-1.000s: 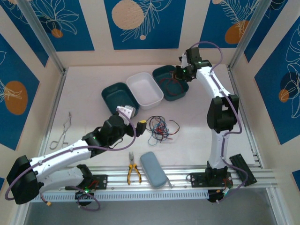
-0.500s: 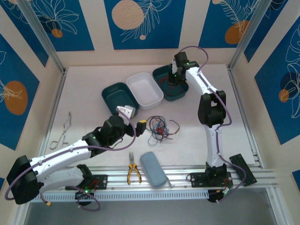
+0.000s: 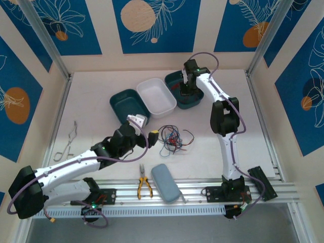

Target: Untangle the cables

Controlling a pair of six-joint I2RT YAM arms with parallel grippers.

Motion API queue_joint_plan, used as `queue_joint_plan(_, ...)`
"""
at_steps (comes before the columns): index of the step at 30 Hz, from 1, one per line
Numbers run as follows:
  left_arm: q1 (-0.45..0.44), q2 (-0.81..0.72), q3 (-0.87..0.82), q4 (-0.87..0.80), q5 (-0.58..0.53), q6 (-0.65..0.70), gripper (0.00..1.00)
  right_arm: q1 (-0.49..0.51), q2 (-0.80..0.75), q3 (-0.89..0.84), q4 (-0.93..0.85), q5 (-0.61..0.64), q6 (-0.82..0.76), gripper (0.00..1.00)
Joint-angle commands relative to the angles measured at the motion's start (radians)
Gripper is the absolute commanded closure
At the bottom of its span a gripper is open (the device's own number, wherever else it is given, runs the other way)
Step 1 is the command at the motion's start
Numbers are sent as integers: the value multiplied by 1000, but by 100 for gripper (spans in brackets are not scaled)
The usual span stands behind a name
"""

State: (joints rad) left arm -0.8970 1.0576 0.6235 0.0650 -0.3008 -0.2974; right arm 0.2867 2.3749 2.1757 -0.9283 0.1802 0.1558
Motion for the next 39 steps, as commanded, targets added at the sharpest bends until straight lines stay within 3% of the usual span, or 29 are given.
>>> queue_joint_plan(1, 6, 7, 19, 6, -6, -6, 0, 10, 5, 35, -39, 31, -31, 87)
queue_joint_plan(13, 6, 1, 18, 4, -8, -8, 0, 31, -81, 28, -69, 31, -14, 48)
queue_joint_plan(17, 6, -6, 13, 4, -12, -8, 0, 39, -128, 1, -65, 52, 4, 39)
queue_joint_plan(21, 7, -13, 7, 1, -12, -9, 0, 40, -177, -31, -54, 62, 24, 33)
queue_joint_plan(29, 7, -30, 0, -5, -21, -19, 0, 56, -317, -136, -41, 77, 115, 32)
queue_joint_plan(39, 13, 29, 34, -19, 7, -49, 0, 91, -666, -531, 57, 68, 284, 33)
